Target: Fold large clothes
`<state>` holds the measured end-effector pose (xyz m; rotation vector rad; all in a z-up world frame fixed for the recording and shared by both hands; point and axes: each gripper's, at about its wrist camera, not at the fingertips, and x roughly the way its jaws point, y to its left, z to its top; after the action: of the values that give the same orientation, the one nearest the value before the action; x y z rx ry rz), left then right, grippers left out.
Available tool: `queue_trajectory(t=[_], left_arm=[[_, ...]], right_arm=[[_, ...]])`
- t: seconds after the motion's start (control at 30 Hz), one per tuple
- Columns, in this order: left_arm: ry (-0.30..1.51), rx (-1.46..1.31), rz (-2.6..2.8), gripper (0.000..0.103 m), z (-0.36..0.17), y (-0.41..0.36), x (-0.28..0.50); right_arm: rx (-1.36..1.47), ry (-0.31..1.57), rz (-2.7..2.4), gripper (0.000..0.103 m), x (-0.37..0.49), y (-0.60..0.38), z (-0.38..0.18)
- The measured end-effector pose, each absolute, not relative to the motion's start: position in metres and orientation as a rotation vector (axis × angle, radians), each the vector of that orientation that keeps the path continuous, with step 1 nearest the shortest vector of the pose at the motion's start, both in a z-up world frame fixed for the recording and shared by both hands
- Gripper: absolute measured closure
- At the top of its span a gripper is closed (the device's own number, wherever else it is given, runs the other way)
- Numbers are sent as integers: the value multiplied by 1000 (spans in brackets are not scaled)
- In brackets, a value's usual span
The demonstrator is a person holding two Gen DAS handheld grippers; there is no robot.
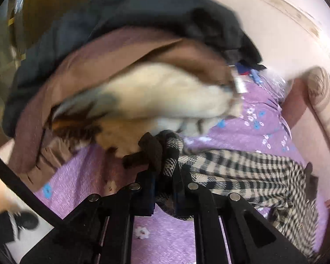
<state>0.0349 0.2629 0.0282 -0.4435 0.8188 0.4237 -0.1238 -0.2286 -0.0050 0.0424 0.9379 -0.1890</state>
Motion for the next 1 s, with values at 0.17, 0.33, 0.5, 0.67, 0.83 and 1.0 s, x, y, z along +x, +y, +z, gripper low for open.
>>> queue_trajectory(t=[0.17,0.33,0.5,0.67,0.83,1.0], left_arm=[[755,-291,251,93,70,179,38],[755,-197,-2,93,87,63,52],[828,-167,-258,93,71,-66,66],[956,-108,-433,76,29,-167,62],[988,-52,-511,37,13,-192,50],[945,-46,-531,26,31,-151,23]], right_arm=[[92,937,-191,30,-129,-238,-8],[152,938,-200,30,-137,-252,-13],[204,929,-231,30,-149,-274,-15],[265,924,-293,30,-164,-304,-17],[326,924,-317,30,-172,-329,-21],[341,893,-279,29,-160,-331,-14]])
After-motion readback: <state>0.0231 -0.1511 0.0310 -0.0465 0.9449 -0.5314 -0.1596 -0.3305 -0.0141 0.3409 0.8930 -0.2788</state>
